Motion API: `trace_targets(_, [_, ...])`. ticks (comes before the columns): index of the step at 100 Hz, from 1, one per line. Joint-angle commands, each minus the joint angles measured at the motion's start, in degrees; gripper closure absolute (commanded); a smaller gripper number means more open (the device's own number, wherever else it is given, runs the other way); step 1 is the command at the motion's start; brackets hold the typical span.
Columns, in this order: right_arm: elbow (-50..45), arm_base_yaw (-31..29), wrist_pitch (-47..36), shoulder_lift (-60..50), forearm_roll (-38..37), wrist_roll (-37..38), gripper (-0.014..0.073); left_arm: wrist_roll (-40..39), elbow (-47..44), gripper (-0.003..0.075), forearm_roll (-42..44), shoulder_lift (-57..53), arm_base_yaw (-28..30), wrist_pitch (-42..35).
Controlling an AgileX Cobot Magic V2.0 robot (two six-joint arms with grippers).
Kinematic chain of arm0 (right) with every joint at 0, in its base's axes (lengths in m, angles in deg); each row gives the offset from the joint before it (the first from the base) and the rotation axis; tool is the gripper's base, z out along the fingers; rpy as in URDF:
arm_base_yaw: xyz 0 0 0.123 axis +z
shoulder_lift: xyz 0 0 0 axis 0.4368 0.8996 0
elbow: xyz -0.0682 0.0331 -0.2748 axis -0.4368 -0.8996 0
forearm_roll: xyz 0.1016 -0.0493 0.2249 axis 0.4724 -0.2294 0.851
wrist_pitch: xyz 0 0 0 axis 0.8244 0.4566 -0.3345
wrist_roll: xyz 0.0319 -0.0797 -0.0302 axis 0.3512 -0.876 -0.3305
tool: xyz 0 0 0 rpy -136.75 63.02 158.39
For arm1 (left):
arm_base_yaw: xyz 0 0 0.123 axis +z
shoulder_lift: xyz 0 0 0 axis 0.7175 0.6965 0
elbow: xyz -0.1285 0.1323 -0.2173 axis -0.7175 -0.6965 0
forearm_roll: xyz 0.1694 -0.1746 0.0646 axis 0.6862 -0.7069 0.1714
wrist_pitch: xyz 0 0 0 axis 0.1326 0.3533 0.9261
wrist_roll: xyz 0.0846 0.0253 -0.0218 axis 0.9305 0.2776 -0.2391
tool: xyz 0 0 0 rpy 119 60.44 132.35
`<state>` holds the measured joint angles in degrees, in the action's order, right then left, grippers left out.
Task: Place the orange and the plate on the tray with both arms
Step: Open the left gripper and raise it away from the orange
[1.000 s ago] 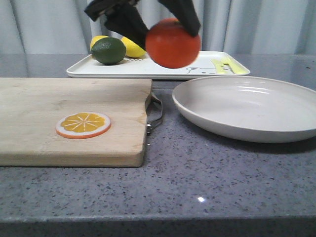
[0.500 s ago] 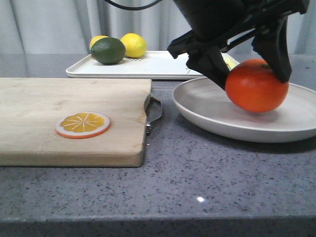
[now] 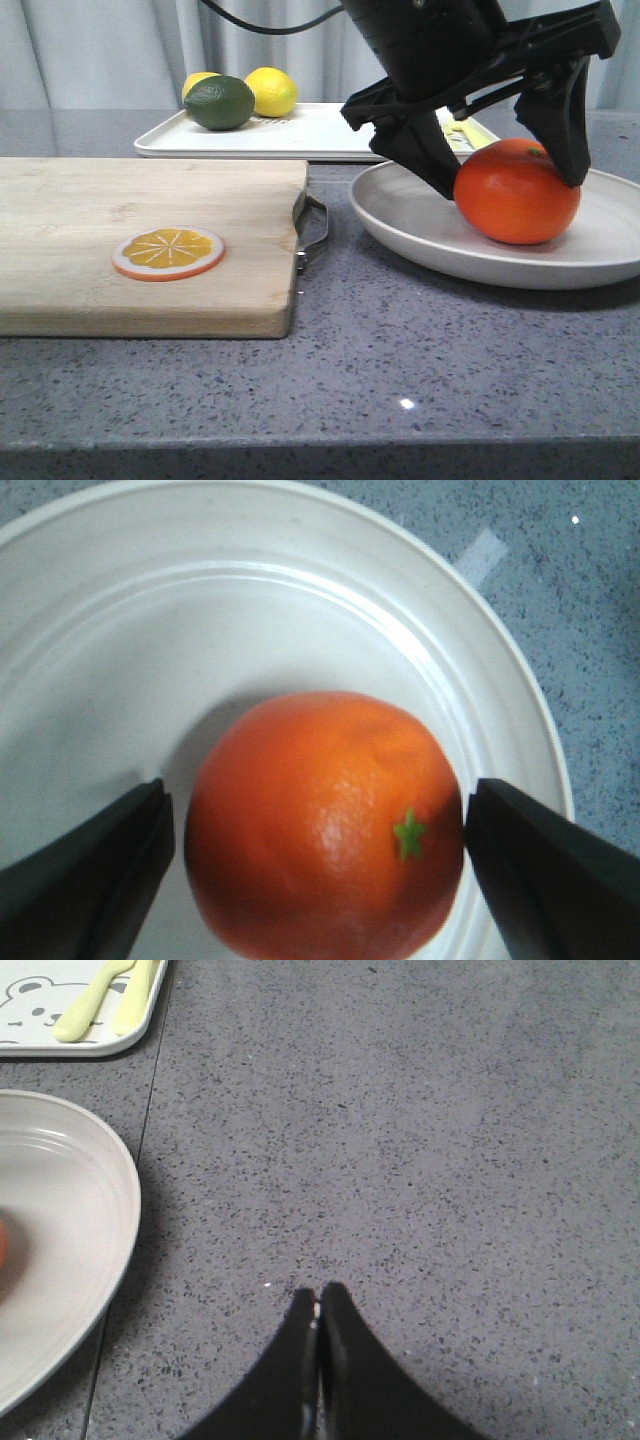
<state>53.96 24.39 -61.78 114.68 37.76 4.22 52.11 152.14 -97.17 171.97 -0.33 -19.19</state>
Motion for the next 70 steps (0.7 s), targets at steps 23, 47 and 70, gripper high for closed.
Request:
trace_targets(23, [2.11,-0.22,-3.45,0.41,-0.34,-0.19,0.0659,0.36,8.41,0.0132,0.11,-3.33,2.38,3.98])
trace_targets(47, [2.11,-0.22,-3.23,0.41,-0.34,-0.19,0.0659,0.61,10.46,0.0168,1.15,-4.93,3.84,9.86])
trace_targets(70, [2.23,1.64,-0.35,1.13,-0.34,-1.57,0.0659,2.28,8.04,0.0418,4.17,-10.71,3.84,9.73])
